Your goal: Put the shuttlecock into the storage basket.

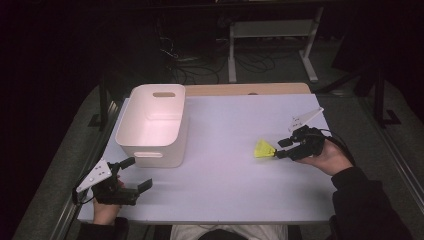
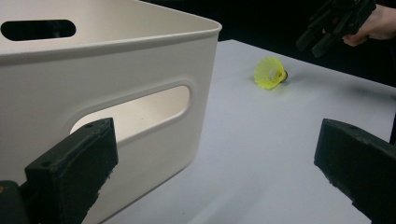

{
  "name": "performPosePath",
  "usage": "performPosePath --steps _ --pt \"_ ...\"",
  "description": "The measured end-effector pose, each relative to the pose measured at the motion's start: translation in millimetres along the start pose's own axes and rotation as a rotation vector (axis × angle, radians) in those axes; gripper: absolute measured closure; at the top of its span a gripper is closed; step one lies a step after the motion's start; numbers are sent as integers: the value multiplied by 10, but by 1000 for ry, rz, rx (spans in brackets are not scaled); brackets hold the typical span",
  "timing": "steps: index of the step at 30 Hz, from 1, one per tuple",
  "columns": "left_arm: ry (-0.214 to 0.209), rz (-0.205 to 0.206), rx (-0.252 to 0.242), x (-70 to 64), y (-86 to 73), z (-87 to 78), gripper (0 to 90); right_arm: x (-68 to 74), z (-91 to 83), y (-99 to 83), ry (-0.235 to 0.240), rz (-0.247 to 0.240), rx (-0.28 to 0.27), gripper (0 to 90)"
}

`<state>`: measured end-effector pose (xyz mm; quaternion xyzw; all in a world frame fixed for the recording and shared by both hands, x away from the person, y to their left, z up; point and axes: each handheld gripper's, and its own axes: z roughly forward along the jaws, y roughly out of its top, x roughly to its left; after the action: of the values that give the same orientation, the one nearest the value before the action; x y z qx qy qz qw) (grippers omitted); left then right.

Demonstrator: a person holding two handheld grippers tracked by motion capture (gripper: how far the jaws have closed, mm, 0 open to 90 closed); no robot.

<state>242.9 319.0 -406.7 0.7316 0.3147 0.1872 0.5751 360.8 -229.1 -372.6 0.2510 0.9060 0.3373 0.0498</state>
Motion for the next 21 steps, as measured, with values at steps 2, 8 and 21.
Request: performPosePath --steps 2,8,21 --pt "0 1 1 1 0 0 0 -22 -13 14 -6 -1 3 369" --pt "-3 -1 -1 -1 0 0 0 -67 -25 38 -29 -6 18 128" --pt "-2 -1 -2 0 0 1 0 -222 18 96 -14 -43 59 3"
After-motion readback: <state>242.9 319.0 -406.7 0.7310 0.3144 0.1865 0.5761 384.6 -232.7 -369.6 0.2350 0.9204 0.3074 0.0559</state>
